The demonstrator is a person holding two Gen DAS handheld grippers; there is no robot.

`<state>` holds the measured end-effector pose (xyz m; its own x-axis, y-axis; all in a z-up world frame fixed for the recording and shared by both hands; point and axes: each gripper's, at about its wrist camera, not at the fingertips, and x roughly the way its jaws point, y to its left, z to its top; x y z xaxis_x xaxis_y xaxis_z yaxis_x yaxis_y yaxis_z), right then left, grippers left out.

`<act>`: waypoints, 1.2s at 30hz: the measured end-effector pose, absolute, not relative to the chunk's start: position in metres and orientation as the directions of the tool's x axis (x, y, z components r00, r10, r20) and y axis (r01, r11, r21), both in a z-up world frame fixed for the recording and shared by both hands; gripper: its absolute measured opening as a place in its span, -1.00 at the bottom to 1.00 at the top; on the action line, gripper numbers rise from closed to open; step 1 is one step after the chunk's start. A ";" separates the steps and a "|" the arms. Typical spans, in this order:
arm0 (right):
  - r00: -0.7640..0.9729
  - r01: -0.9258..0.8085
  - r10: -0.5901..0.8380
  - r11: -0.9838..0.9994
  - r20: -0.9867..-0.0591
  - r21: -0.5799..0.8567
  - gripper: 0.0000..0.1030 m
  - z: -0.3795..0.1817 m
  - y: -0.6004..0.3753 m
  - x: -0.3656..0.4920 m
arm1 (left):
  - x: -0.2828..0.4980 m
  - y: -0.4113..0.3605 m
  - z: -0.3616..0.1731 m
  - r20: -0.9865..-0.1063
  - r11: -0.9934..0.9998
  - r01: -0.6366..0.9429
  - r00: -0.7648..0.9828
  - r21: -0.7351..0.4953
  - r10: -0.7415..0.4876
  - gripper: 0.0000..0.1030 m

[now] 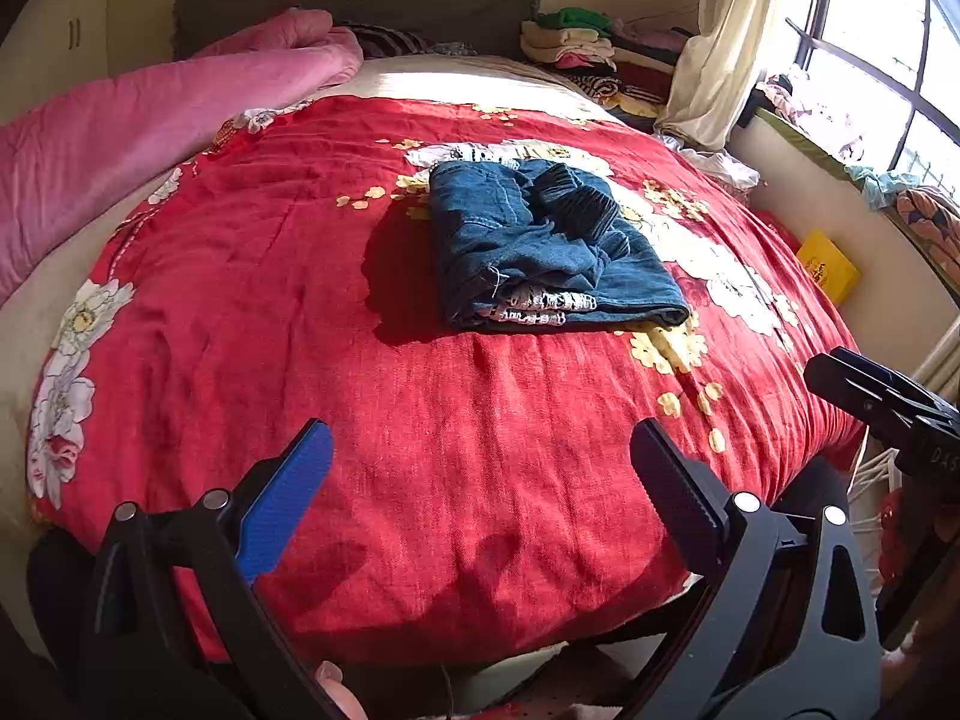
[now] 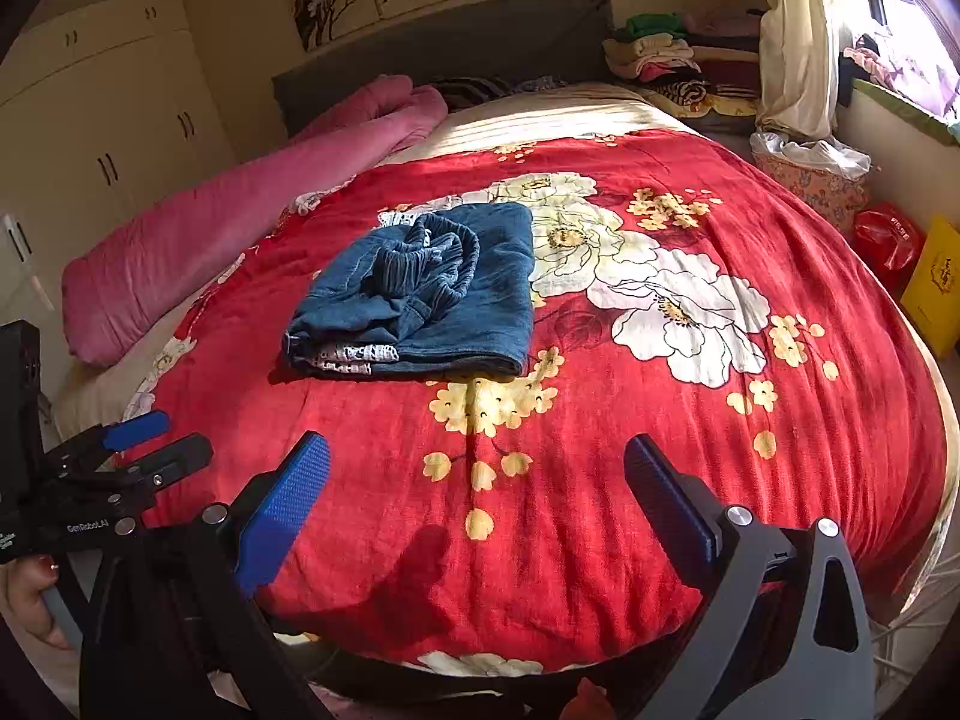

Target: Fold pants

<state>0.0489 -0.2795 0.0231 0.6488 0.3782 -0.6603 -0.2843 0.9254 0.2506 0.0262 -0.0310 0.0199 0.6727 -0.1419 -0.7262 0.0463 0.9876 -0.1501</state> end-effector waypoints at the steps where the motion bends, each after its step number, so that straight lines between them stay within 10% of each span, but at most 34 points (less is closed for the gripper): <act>1: 0.649 -0.284 0.377 0.926 -0.661 0.248 0.91 0.023 -0.279 0.049 | 0.026 -0.031 0.020 -0.726 0.987 0.044 0.673 -0.152 -0.142 0.81; 36: 0.645 -0.277 0.362 0.932 -0.673 0.236 0.91 0.017 -0.280 0.050 | 0.025 -0.029 0.021 -0.723 0.987 0.047 0.675 -0.156 -0.146 0.81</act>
<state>0.0497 -0.2796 0.0170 0.6454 0.3618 -0.6728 -0.2765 0.9317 0.2357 0.0254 -0.0286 0.0209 0.6749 -0.1464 -0.7232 0.0465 0.9866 -0.1563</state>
